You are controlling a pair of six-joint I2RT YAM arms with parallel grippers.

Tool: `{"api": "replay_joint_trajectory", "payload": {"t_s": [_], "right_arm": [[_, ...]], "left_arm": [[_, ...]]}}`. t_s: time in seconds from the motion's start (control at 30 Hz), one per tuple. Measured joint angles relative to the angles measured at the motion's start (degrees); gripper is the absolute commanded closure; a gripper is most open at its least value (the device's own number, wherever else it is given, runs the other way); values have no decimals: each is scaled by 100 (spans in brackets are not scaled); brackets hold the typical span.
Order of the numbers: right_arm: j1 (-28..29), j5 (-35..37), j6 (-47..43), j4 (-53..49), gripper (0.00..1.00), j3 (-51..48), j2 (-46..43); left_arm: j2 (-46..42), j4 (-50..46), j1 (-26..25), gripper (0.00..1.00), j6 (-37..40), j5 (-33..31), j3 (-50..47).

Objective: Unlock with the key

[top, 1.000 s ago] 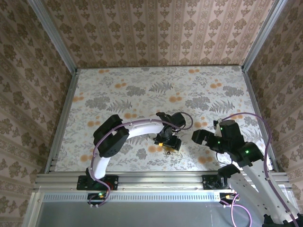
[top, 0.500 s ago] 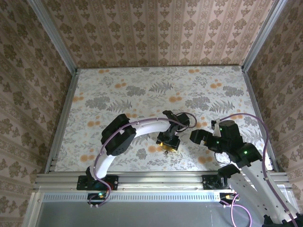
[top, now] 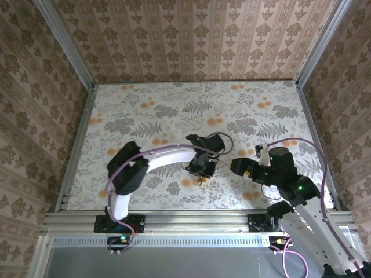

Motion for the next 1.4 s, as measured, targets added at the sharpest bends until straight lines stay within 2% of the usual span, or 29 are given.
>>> {"api": "replay_joint_trajectory", "payload": {"t_s": [0.13,0.27,0.37,0.57,0.7,1.0,1.13,1.27,1.33,1.4], "right_arm": [[413,-63,-98,304,6,-157,-256],[787,142,-146,570,5,-249,-31],[807,317,-162,706,11,-293,350],[874,402,-160,964,12,-457,715],[1130,446,-120,1226,12,-662,960],[1687,710,9,2048,11,-772,1698],[1692,833,22,2347,11,-772,1644],[1582,892,92,2660,7,-778,1403],[1366,855,103,2874,6,-807,1189],[911,682,105,2981,5,-804,981]], "left_arm": [[-981,1165,544,91,-337,179,-1088],[-1563,1650,907,92,-459,345,-1241],[-1661,1923,953,94,-459,476,-1259],[-1550,2079,931,97,-461,601,-1668],[-1550,2236,931,100,-501,660,-1814],[-2074,3558,927,100,-546,793,-2317],[-2524,4328,927,100,-595,831,-2662],[-2800,5106,925,100,-636,839,-2802],[-2894,5368,927,100,-654,846,-2804],[-2977,5606,927,100,-654,855,-2804]]}}
